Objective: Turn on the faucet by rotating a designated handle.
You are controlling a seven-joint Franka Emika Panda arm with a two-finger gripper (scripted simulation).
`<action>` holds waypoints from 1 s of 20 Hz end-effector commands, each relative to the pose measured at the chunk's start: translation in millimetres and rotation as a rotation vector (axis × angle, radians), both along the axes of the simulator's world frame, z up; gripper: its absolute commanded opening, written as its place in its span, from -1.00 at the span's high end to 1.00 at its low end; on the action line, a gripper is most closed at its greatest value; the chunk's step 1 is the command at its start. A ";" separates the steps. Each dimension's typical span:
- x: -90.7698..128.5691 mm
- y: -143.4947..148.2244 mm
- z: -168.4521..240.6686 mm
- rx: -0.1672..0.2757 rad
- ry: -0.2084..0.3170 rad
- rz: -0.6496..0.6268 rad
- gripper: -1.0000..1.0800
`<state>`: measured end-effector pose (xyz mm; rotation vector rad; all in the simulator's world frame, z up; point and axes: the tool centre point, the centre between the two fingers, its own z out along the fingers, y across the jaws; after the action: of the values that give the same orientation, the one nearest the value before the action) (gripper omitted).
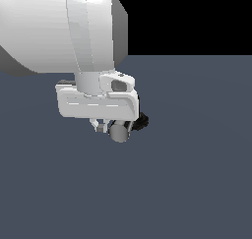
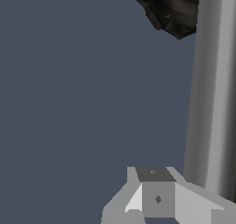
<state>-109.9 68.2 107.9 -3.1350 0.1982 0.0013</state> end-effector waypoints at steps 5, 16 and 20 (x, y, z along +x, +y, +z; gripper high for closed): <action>0.9 0.2 -1.2 0.000 -0.001 -0.001 1.00; -2.1 -54.7 -1.1 0.000 -0.001 -0.001 1.00; -3.2 -74.9 -1.1 0.000 -0.001 -0.001 1.00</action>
<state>-118.6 20.6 106.5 -3.1367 0.1334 0.0140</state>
